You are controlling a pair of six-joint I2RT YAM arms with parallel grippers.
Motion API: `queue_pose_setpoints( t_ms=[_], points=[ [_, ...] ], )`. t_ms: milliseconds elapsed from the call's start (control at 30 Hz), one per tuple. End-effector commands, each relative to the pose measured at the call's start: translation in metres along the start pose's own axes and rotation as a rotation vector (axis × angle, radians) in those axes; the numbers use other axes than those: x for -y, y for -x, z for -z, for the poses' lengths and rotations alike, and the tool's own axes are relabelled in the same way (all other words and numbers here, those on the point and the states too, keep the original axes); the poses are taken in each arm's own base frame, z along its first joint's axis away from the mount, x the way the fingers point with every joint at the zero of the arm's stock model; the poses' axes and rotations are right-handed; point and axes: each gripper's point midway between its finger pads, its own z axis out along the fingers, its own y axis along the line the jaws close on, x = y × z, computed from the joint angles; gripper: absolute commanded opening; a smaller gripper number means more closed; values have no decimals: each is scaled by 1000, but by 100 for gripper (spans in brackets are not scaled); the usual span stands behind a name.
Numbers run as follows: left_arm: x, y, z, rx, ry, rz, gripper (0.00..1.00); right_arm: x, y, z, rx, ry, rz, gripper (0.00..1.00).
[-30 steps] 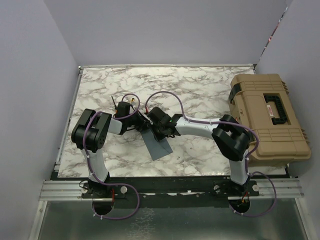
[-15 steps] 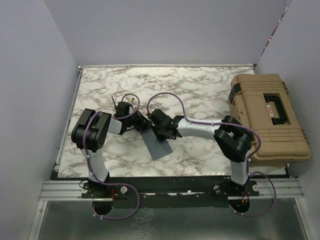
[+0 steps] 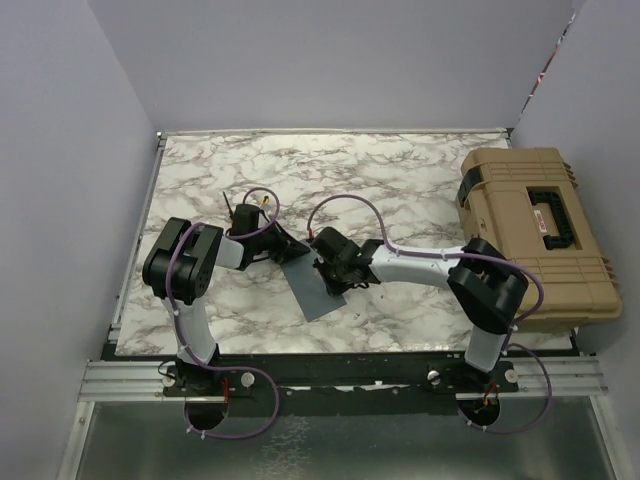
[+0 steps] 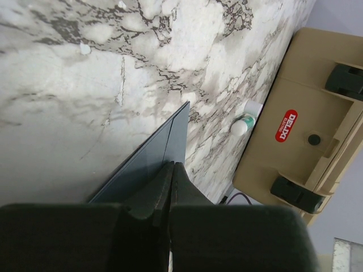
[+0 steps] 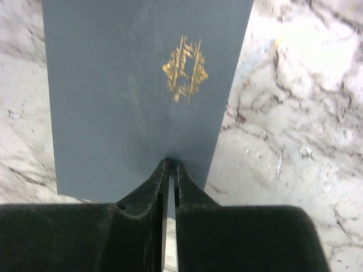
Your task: Place the letter into the envelope and seal it
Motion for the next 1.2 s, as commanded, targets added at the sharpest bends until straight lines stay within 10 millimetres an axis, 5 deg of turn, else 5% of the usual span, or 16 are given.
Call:
queue_pose_setpoints(
  t_ms=[0,200,467,667,767,967,1167],
  points=[
    [-68,-11,3,12,217,82,0,29,-134,15,-450,-87,-6,8],
    [-64,-7,4,13,218,62,0,28,-136,26,-439,-99,-57,8],
    [-5,10,17,12,147,-123,6,13,-41,67,-144,41,-117,14],
    [63,16,42,26,27,-266,31,60,19,83,32,-33,-219,21],
    [84,22,57,74,18,-322,38,84,40,88,104,-69,-178,32],
    [86,51,98,295,195,-431,58,112,46,90,96,-136,166,46],
    [89,73,160,578,327,-516,97,137,38,72,15,-210,298,48]
  ],
)
